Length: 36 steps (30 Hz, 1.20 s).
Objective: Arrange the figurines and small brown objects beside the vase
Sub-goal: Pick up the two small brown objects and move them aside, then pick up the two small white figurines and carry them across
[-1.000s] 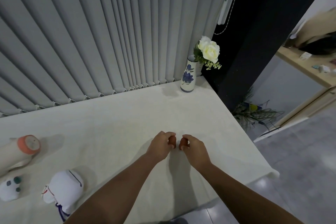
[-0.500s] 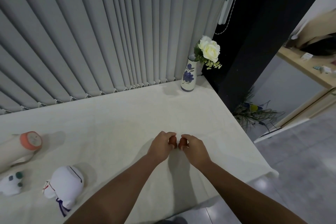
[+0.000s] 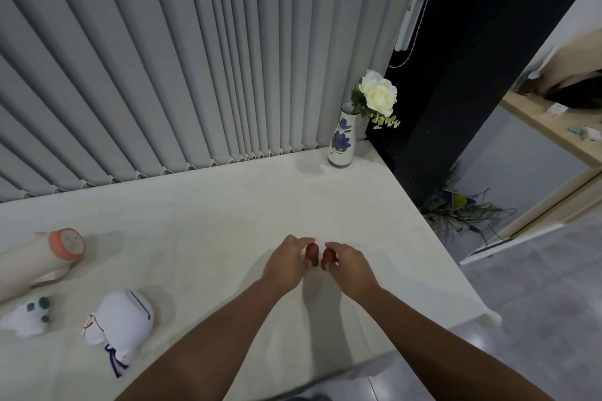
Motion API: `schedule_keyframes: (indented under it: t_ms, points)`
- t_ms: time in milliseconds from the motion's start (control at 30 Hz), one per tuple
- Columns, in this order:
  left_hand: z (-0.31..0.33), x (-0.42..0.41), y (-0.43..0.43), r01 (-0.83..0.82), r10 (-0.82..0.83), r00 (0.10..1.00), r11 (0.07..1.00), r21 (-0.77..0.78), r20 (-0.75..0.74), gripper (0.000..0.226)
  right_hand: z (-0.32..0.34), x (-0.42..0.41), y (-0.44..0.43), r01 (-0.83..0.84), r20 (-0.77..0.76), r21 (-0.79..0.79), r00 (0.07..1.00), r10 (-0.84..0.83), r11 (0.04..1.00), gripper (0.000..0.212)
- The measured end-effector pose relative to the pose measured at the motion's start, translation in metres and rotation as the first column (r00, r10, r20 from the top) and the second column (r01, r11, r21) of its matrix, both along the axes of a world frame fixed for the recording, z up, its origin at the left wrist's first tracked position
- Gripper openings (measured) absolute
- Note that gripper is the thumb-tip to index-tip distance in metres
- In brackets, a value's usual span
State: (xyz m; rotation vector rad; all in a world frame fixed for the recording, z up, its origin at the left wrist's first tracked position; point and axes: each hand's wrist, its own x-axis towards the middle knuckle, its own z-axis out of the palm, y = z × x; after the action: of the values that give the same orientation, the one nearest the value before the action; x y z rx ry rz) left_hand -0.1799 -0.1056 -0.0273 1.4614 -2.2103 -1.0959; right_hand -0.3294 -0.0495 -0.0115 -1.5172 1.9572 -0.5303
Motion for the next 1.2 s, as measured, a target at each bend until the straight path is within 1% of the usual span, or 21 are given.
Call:
schedule_keyframes:
  t_ms: [233,267,333,400,500,533,667,733,833,933,1067,1200]
  points:
    - [0.005,0.008,0.01,-0.055,0.057,0.997,0.998,-0.025,0.051,0.044,0.002,0.0,0.004,0.013,-0.044,-0.015,0.999,-0.014,1.0,0.019]
    - [0.005,0.01,0.011,-0.067,0.069,0.996,0.997,-0.028,0.058,0.045,0.003,0.001,0.005,0.008,-0.066,-0.015,0.998,-0.009,1.0,0.023]
    - [0.006,0.016,0.015,-0.093,0.097,0.993,0.994,-0.053,0.074,0.045,0.004,0.004,0.006,-0.04,-0.193,-0.005,0.98,0.038,0.999,0.039]
    - [0.006,0.026,0.018,-0.137,0.145,0.987,0.986,-0.098,0.075,0.044,0.007,0.01,0.007,-0.116,-0.339,-0.051,0.936,0.092,0.992,0.047]
    - [0.006,0.046,0.021,-0.23,0.241,0.969,0.958,-0.169,0.048,0.04,0.012,0.028,0.009,-0.199,-0.424,-0.176,0.899,0.108,0.964,0.05]
    - [0.006,0.054,0.022,-0.265,0.275,0.961,0.946,-0.185,0.033,0.039,0.011,0.035,0.008,-0.213,-0.44,-0.195,0.891,0.108,0.957,0.051]
    - [0.012,0.091,0.028,-0.377,0.395,0.918,0.889,-0.259,0.02,0.037,0.018,0.069,0.006,-0.269,-0.415,-0.113,0.887,0.201,0.956,0.056]
    - [0.015,0.113,0.03,-0.42,0.444,0.896,0.862,-0.284,0.02,0.037,0.019,0.087,0.003,-0.316,-0.424,-0.105,0.872,0.245,0.943,0.056]
    - [0.018,0.153,0.033,-0.48,0.51,0.86,0.825,-0.298,0.026,0.037,0.023,0.125,0.002,-0.379,-0.389,-0.092,0.865,0.317,0.921,0.056]
    - [0.018,0.197,0.035,-0.495,0.532,0.846,0.809,-0.317,0.037,0.038,0.023,0.168,0.003,-0.431,-0.378,-0.101,0.85,0.366,0.897,0.055]
    - [0.021,0.256,0.037,-0.529,0.58,0.812,0.779,-0.337,0.067,0.038,0.016,0.228,0.01,-0.474,-0.347,-0.071,0.837,0.424,0.878,0.056]
    - [0.017,0.314,0.042,-0.55,0.606,0.789,0.769,-0.324,0.099,0.038,0.011,0.282,0.009,-0.474,-0.311,-0.052,0.844,0.437,0.879,0.056]
